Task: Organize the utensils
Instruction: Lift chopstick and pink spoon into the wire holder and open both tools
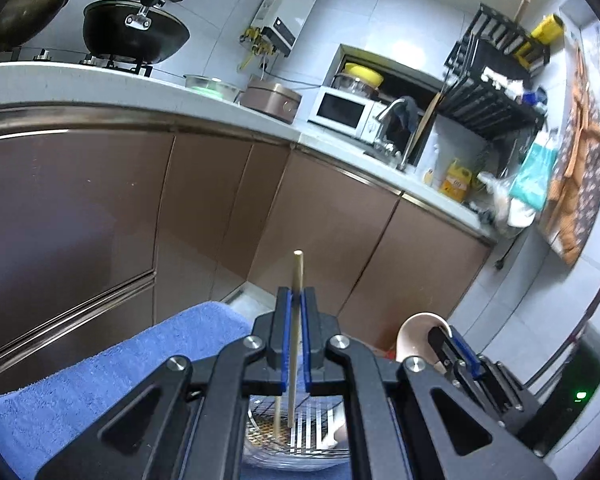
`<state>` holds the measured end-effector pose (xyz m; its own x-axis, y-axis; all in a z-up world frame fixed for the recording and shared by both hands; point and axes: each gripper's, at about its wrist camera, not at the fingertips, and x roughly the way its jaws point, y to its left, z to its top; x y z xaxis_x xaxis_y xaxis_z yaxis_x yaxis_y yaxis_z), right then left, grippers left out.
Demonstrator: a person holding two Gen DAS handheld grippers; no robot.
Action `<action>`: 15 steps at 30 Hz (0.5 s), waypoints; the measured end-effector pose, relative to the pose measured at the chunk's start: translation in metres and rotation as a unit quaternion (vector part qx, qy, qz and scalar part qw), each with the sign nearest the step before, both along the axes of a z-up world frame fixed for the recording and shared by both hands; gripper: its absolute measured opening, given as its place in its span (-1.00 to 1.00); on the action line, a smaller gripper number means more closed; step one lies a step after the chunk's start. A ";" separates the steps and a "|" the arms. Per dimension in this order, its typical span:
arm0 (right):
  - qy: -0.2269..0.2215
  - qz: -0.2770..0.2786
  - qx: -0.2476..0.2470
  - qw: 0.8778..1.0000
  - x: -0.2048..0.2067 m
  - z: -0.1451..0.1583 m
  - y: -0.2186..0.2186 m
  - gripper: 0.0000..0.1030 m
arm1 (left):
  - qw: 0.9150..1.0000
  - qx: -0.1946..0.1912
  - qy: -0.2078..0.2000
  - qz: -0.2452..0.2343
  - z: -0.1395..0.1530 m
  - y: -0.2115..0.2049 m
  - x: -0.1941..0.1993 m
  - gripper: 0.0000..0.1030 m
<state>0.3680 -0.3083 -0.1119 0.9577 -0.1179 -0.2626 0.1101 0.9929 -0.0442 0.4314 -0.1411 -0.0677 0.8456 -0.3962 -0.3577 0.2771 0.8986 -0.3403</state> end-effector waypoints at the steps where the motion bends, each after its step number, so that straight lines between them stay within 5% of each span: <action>1: 0.004 0.002 0.002 1.000 0.001 -0.005 0.001 -0.80 | 1.000 0.010 0.002 0.002 -0.007 -0.004 0.001 -0.93; 5: 0.017 0.013 0.004 1.000 -0.005 -0.022 0.007 -0.70 | 1.000 0.019 0.016 -0.008 -0.031 -0.009 0.002 -0.89; 9: 0.015 0.021 0.011 1.000 -0.018 -0.022 0.007 -0.29 | 0.999 0.031 0.026 -0.014 -0.038 -0.009 -0.002 -0.83; 15: 0.014 0.024 0.030 0.999 -0.042 -0.008 -0.002 -0.26 | 0.999 0.036 0.015 -0.011 -0.030 0.002 -0.024 -0.45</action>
